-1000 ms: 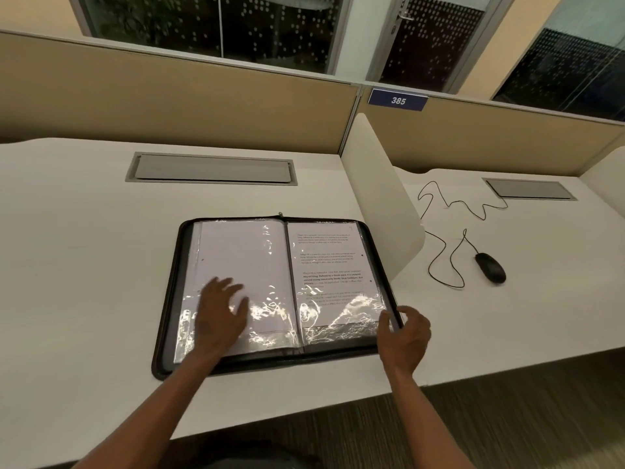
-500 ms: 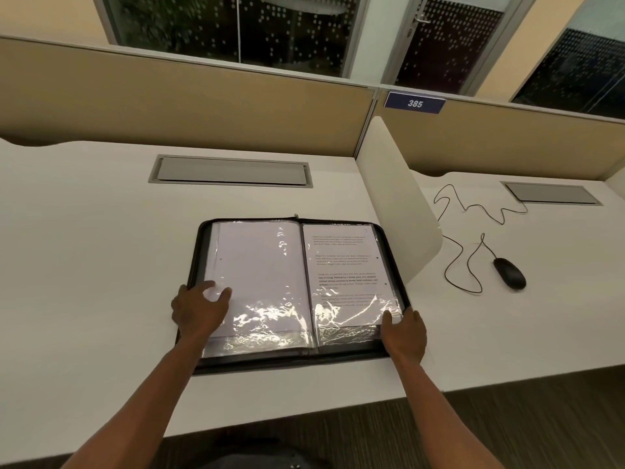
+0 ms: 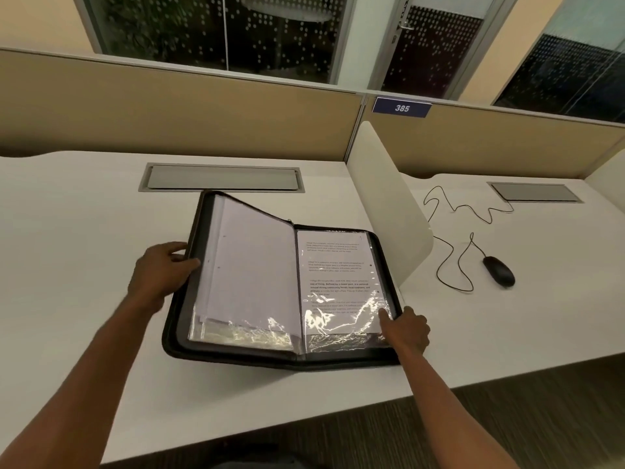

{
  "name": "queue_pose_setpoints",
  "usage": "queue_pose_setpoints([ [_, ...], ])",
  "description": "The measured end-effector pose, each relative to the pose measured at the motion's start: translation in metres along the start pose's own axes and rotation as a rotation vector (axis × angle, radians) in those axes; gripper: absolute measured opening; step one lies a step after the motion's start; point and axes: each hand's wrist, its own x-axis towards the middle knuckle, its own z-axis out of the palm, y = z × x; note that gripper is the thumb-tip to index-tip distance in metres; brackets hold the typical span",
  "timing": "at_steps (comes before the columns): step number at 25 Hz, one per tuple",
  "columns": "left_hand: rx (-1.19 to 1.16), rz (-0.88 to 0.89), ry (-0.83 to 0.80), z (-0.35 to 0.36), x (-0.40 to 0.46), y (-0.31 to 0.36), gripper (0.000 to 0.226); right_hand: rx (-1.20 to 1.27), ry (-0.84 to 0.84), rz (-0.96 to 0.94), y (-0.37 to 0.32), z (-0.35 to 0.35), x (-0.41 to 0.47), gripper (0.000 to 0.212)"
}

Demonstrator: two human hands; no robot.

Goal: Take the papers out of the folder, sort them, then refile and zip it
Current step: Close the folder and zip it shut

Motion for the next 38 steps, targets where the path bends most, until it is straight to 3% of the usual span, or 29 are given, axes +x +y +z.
queue_pose_setpoints([
  [4, -0.174, 0.113, -0.221, -0.009, -0.011, 0.049, 0.042, 0.167, -0.018, -0.004, -0.003, -0.002, -0.008, 0.061],
  [6, -0.245, 0.202, -0.250, 0.001, -0.027, 0.071, 0.039, 0.313, -0.025, -0.024, -0.012, -0.010, -0.018, 0.051],
  [10, -0.277, 0.316, -0.254, 0.043, -0.056, 0.098, 0.042, 0.516, -0.120, -0.055, -0.035, -0.032, -0.034, 0.052],
  [15, -0.165, 0.423, -0.263, 0.102, -0.085, 0.117, 0.048, 0.616, -0.351, -0.175, -0.062, -0.062, -0.042, 0.060],
  [19, 0.048, 0.536, -0.239, 0.141, -0.100, 0.124, 0.056, 0.658, -0.405, -0.259, -0.089, -0.072, -0.058, 0.061],
  [22, 0.103, 0.595, -0.287, 0.161, -0.109, 0.126, 0.036, 0.729, -0.378, -0.212, -0.106, -0.075, -0.064, 0.058],
  [24, 0.164, 0.602, -0.327, 0.173, -0.114, 0.125, 0.022, 0.720, -0.351, -0.173, -0.114, -0.076, -0.063, 0.064],
  [27, 0.223, 0.585, -0.367, 0.186, -0.123, 0.116, 0.024, 0.695, -0.347, -0.182, -0.123, -0.072, -0.059, 0.066],
  [30, 0.228, 0.585, -0.447, 0.188, -0.123, 0.107, 0.032, 0.726, -0.324, -0.198, -0.122, -0.065, -0.052, 0.043],
  [33, 0.068, 0.489, -0.622, 0.179, -0.116, 0.091, 0.049, 0.764, -0.311, -0.202, -0.114, -0.055, -0.043, 0.018],
  [35, -0.020, 0.463, -0.675, 0.171, -0.112, 0.078, 0.056, 0.821, -0.319, -0.180, -0.113, -0.050, -0.042, 0.015],
  [38, -0.028, 0.457, -0.601, 0.158, -0.100, 0.063, 0.046, 0.887, -0.293, -0.174, -0.118, -0.050, -0.050, 0.015],
])
